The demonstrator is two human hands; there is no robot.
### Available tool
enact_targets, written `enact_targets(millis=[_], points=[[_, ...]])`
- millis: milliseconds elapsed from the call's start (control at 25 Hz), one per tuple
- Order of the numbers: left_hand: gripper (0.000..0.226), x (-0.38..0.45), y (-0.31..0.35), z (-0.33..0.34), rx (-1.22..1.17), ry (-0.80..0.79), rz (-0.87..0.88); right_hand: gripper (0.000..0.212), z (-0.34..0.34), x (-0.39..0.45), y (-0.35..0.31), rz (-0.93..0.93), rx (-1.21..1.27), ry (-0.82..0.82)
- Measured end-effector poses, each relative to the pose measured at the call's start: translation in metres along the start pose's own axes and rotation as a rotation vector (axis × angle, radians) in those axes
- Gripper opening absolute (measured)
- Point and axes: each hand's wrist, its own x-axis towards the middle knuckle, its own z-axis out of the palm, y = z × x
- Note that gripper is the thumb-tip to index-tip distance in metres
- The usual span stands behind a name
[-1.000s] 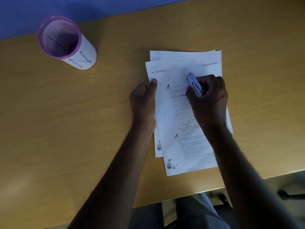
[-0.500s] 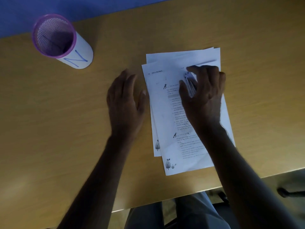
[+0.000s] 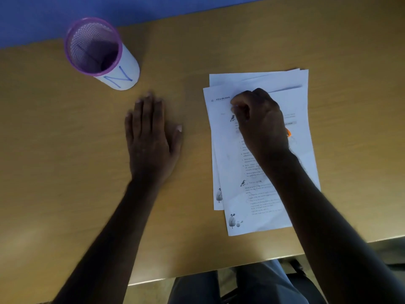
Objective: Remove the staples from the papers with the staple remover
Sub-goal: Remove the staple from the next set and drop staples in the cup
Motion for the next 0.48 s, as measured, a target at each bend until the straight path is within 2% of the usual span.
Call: enact_targets(millis=[200,480], points=[[0.068,0.001,-0.002,-0.001,0.002,0.012,0.007,0.007,-0.003,0.004,-0.003,0.014,-0.03,-0.049],[0.067,0.002,-0.004,0.0,-0.019,0.012,0.002,0.013,-0.007,-0.001,-0.013,0.031,-0.083,-0.024]])
